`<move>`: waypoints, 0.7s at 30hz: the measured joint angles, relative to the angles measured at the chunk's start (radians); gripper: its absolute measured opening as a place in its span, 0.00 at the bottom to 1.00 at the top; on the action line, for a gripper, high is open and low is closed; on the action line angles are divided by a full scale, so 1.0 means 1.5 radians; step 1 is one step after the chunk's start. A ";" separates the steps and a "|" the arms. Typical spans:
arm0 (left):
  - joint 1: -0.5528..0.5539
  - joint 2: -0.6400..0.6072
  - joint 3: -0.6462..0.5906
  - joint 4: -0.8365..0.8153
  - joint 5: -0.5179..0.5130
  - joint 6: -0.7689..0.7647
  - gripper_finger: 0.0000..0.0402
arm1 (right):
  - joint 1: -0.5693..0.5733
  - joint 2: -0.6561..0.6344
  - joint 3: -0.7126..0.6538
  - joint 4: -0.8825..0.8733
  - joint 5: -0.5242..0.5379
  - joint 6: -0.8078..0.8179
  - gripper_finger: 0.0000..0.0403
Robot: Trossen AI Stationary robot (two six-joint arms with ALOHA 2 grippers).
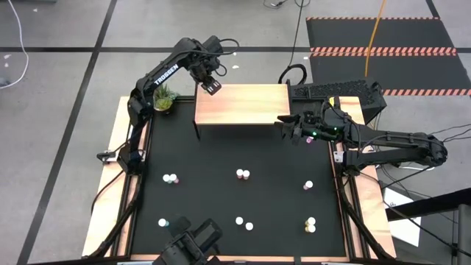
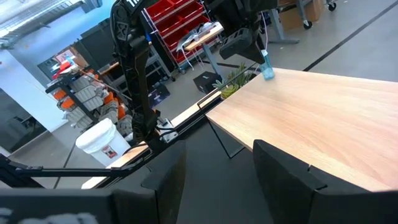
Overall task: Pick and place medicine bottles onto shelf by color
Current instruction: Put the top blue pill bottle on the shelf, then put the bottom left violet pill bottle on the shelf
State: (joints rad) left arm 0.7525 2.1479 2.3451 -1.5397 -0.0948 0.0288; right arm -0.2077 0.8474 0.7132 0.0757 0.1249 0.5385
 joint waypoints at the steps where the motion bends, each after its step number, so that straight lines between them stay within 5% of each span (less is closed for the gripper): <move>1: 0.000 0.000 0.000 0.000 0.000 0.000 0.41 | 0.000 0.000 0.000 0.000 0.000 0.000 0.45; 21: -0.001 -0.076 0.001 0.001 -0.007 0.010 0.59 | 0.000 0.000 0.000 0.001 0.000 0.001 0.45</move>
State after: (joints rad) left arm 0.7506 2.0332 2.3459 -1.5383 -0.1051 0.0441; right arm -0.2077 0.8474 0.7132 0.0776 0.1249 0.5396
